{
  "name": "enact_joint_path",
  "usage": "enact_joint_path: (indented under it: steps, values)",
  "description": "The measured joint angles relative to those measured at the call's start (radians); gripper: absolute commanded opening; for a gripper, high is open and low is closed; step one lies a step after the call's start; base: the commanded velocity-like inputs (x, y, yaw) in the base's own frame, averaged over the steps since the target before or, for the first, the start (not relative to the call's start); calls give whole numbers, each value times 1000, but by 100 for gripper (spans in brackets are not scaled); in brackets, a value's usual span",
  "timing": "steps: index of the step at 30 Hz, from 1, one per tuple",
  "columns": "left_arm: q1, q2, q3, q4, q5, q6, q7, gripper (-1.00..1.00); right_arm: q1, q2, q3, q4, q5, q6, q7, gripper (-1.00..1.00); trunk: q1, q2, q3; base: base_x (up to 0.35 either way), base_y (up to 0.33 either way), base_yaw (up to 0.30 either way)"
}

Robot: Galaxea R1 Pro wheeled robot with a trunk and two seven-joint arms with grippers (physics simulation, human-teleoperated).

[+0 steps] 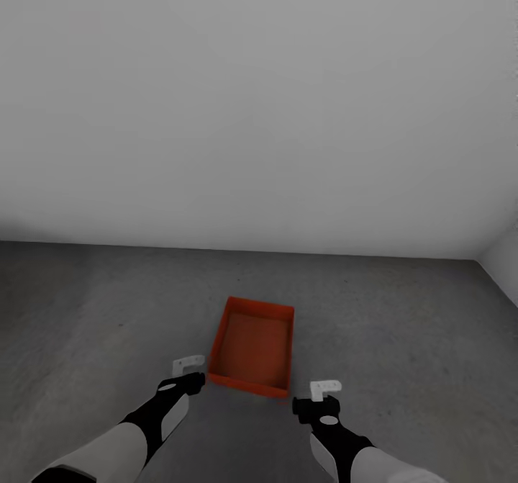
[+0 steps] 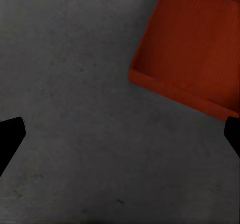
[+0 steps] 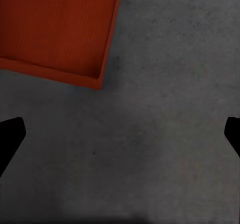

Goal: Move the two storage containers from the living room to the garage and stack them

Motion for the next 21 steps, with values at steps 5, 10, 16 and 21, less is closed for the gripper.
enact_joint_path:
  steps: [5, 10, 16, 21]
  values:
    - [0, 1, 0, 1, 0, 0, -1, 100, 0, 0, 0, 0, 1, 1, 0, 100, 0, 0, 0, -338, 0, 0]
    - [0, 1, 0, 3, 0, 0, -2, 100, 0, 0, 0, 0, 1, 0, 0, 100, 0, 0, 0, -332, 0, 0]
    - [0, 1, -1, 14, -1, -1, -5, 100, 0, 1, 0, 0, 0, 0, 0, 100, 0, 0, 0, -134, 0, 0]
    - [0, 1, -2, 27, -12, -1, -5, 100, 0, -4, 0, 0, -1, -2, 1, 100, -1, 0, 0, -15, 0, 0]
